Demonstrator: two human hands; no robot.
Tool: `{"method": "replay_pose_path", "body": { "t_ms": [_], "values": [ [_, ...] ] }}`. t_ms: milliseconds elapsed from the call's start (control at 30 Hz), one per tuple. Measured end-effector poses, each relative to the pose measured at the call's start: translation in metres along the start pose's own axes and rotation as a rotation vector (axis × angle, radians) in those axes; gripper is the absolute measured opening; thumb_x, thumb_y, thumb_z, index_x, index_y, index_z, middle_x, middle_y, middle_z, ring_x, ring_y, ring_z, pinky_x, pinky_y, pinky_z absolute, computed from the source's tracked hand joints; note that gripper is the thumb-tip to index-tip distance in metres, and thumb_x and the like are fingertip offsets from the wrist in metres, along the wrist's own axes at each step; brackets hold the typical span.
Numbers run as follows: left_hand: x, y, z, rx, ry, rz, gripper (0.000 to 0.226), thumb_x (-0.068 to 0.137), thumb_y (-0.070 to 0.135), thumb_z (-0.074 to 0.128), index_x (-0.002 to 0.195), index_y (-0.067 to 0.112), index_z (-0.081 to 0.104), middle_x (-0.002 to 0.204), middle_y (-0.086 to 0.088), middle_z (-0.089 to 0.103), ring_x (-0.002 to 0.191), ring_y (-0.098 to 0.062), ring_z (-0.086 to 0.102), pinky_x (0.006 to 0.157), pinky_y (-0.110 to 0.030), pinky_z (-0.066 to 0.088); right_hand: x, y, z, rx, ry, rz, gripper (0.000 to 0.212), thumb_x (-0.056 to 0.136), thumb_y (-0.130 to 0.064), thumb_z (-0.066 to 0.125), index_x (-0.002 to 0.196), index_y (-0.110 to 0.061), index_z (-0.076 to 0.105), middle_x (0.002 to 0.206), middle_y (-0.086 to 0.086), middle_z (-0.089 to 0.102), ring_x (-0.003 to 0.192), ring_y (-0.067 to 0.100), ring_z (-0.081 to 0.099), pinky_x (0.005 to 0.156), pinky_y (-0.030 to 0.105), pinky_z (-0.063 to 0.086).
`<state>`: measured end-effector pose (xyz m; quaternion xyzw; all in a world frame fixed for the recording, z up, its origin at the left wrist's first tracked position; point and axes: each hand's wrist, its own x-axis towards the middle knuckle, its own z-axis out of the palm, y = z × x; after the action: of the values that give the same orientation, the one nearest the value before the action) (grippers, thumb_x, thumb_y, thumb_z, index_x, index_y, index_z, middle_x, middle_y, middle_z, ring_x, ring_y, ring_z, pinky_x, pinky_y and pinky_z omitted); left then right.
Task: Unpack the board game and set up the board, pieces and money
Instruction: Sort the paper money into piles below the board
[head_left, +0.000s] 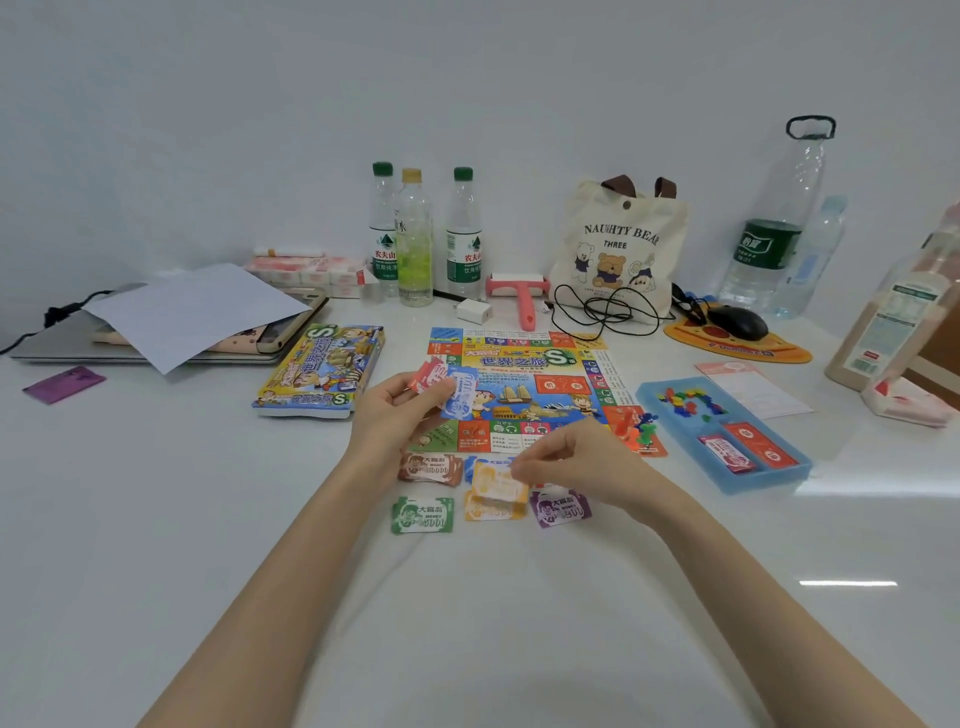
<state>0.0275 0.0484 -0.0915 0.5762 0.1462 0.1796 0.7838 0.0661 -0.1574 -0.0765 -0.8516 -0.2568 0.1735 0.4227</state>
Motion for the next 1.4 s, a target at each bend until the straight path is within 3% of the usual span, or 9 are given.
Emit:
{"method": "replay_pose_path", "body": {
  "t_ms": [167,300,400,500,733,867,1067,1267,1400],
  "values": [
    [0.000,-0.003,0.001,0.027,-0.024,-0.004,0.022,0.078,0.013,0.075,0.098,0.007,0.066,0.092,-0.008,0.075,0.085,-0.019,0.072,0.075,-0.026,0.059,0.003,0.000,0.008,-0.160,-0.057,-0.010,0.009,0.083,-0.028,0.073,0.087,-0.022,0.079,0.078,-0.010,0.074,0.073,0.001,0.063,0.073,0.022,0.052],
    [0.001,-0.004,0.001,0.032,-0.025,-0.011,0.026,0.077,0.014,0.076,0.100,0.007,0.066,0.094,-0.008,0.075,0.088,-0.020,0.072,0.079,-0.029,0.059,0.007,0.000,0.013,-0.233,-0.018,-0.037,0.008,0.082,-0.027,0.074,0.087,-0.023,0.079,0.081,-0.008,0.075,0.078,0.004,0.065,0.074,0.023,0.053],
    [0.001,-0.004,0.001,0.032,-0.026,-0.015,0.027,0.078,0.014,0.076,0.102,0.006,0.065,0.095,-0.008,0.075,0.088,-0.021,0.072,0.078,-0.029,0.059,0.008,0.003,0.019,-0.290,0.015,-0.051,0.006,0.079,-0.025,0.076,0.084,-0.026,0.078,0.079,-0.009,0.074,0.078,0.004,0.067,0.077,0.026,0.055],
    [0.000,-0.004,0.002,0.023,-0.027,-0.016,0.023,0.078,0.013,0.075,0.099,0.007,0.066,0.093,-0.008,0.075,0.086,-0.020,0.073,0.074,-0.027,0.060,0.006,0.005,0.024,-0.362,0.053,-0.077,0.005,0.077,-0.025,0.075,0.082,-0.027,0.077,0.071,-0.011,0.072,0.068,0.004,0.066,0.071,0.023,0.053],
    [0.000,-0.004,0.002,0.031,-0.030,-0.016,0.029,0.077,0.014,0.076,0.102,0.006,0.065,0.095,-0.009,0.075,0.087,-0.020,0.073,0.073,-0.027,0.060,0.003,-0.001,0.024,-0.499,0.072,-0.100,0.015,0.079,-0.029,0.073,0.094,-0.029,0.076,0.072,-0.012,0.069,0.067,0.001,0.063,0.065,0.018,0.044],
    [0.000,-0.004,0.002,0.034,-0.029,-0.016,0.028,0.077,0.014,0.076,0.102,0.006,0.065,0.096,-0.009,0.075,0.088,-0.021,0.072,0.074,-0.027,0.060,0.001,-0.004,0.024,-0.493,0.061,-0.102,0.010,0.079,-0.028,0.073,0.088,-0.030,0.076,0.068,-0.013,0.068,0.065,0.000,0.061,0.060,0.013,0.039],
    [0.000,-0.005,0.002,0.056,-0.039,-0.019,0.034,0.077,0.016,0.076,0.106,0.005,0.065,0.097,-0.010,0.075,0.089,-0.023,0.072,0.079,-0.032,0.059,-0.006,-0.008,0.024,-0.482,0.054,-0.114,0.007,0.079,-0.028,0.073,0.085,-0.028,0.078,0.063,-0.017,0.063,0.068,0.001,0.061,0.070,0.020,0.051],
    [-0.003,-0.005,0.004,0.048,-0.055,-0.026,0.034,0.076,0.015,0.077,0.105,0.004,0.065,0.094,-0.009,0.075,0.085,-0.022,0.073,0.063,-0.023,0.059,-0.007,-0.008,0.023,-0.465,0.047,-0.121,0.007,0.079,-0.027,0.072,0.083,-0.027,0.077,0.066,-0.017,0.065,0.067,0.000,0.061,0.071,0.024,0.053],
    [-0.004,-0.005,0.005,0.071,-0.086,-0.040,0.038,0.075,0.017,0.078,0.108,0.006,0.065,0.096,-0.009,0.075,0.087,-0.025,0.073,0.072,-0.030,0.060,0.000,-0.006,0.014,-0.196,0.292,-0.162,0.007,0.085,-0.029,0.070,0.090,-0.028,0.076,0.081,-0.017,0.068,0.077,-0.007,0.059,0.066,0.009,0.043]
  ]
}}
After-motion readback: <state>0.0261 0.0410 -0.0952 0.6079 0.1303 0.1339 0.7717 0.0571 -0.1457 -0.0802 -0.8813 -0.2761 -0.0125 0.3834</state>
